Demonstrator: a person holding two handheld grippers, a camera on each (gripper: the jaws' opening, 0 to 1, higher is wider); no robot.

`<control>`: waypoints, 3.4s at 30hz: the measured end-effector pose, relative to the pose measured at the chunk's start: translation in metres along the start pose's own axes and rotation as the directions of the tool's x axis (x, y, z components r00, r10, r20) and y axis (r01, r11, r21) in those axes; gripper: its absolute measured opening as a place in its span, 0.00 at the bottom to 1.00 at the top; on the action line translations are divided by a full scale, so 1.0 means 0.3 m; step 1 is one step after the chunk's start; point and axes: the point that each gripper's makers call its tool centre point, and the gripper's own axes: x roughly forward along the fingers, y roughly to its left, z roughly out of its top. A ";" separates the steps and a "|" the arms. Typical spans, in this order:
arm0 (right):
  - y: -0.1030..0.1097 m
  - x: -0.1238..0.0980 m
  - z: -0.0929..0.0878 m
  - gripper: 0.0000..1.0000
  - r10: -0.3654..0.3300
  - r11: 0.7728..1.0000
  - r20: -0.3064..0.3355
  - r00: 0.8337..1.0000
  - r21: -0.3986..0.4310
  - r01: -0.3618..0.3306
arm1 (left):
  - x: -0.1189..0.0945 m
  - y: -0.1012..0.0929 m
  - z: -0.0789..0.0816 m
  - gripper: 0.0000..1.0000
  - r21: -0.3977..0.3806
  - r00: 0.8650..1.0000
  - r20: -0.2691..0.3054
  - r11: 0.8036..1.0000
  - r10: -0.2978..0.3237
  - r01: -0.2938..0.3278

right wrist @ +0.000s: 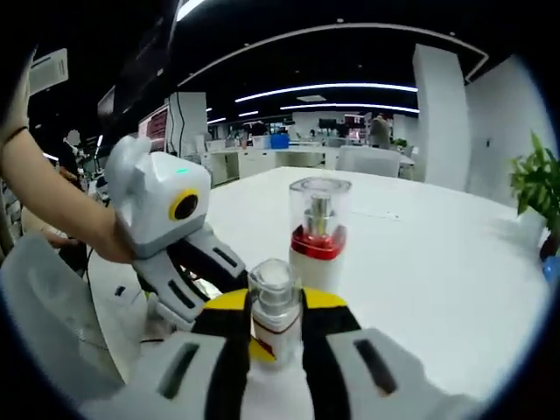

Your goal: Arrange the skincare products in the storage area until every visible bottle or jar stands upright without overlapping.

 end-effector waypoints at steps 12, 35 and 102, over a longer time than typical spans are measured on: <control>-0.009 0.006 0.003 0.21 -0.010 1.000 -0.001 1.000 -0.017 0.010 | 0.004 0.023 -0.018 0.18 -0.009 1.000 -0.015 1.000 0.016 -0.016; -0.019 -0.002 -0.002 0.22 -0.004 0.998 -0.008 1.000 -0.066 0.003 | 0.019 0.039 -0.027 0.19 -0.015 0.998 -0.022 0.998 0.059 -0.060; 0.198 -0.275 0.019 0.86 0.082 0.997 -0.044 0.996 0.006 -0.081 | -0.556 -0.165 -0.137 0.97 -0.397 0.946 0.017 0.871 0.323 -0.290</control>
